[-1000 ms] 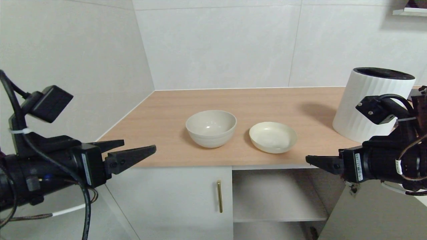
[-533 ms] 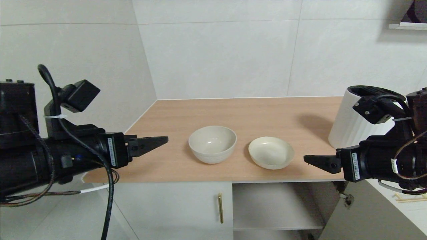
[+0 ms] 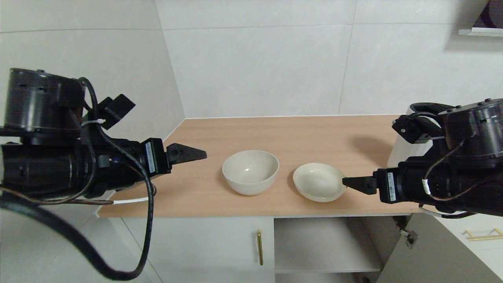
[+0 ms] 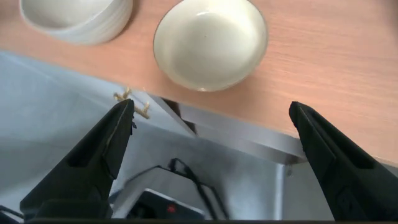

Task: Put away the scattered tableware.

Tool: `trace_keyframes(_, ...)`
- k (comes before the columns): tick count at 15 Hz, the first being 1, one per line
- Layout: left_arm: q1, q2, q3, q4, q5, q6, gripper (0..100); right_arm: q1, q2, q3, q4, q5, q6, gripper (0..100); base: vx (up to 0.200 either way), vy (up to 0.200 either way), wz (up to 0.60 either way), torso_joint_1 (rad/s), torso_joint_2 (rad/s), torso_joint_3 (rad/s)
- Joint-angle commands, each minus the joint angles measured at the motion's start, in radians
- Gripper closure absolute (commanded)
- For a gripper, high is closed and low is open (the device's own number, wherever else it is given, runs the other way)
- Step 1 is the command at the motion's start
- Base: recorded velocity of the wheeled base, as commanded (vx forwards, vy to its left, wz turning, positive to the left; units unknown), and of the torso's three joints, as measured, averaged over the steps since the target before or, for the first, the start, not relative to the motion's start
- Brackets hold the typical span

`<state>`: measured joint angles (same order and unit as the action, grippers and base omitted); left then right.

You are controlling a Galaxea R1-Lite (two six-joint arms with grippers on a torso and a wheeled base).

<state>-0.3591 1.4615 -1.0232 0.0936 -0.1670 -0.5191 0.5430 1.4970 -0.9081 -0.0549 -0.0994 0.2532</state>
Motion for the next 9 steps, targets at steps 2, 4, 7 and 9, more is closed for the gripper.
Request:
trace_keyframes(2, -0.060, 0.135, -0.083, 0.040, 0.023, -0.084, 0, -0.031, 0.104, -0.029, -0.011, -0.017, 0.032, 0, 0.000, 0.000, 0.00, 0.000, 0.00, 0.000)
trace_keyframes(4, -0.089, 0.191, -0.104, 0.038, 0.024, -0.136, 0, -0.031, 0.129, -0.028, -0.049, -0.046, 0.040, 0, 0.000, 0.000, 0.00, 0.000, 0.00, 0.000)
trace_keyframes(7, -0.098, 0.313, -0.169, 0.046, 0.115, -0.229, 0, -0.029, 0.132, -0.023, -0.079, -0.049, 0.057, 0, 0.000, 0.000, 0.00, 0.000, 0.00, 0.000)
trace_keyframes(9, -0.106, 0.369, -0.196, 0.057, 0.184, -0.243, 0, -0.029, 0.129, -0.020, -0.079, -0.048, 0.067, 0, 0.000, 0.000, 0.00, 0.000, 0.00, 0.000)
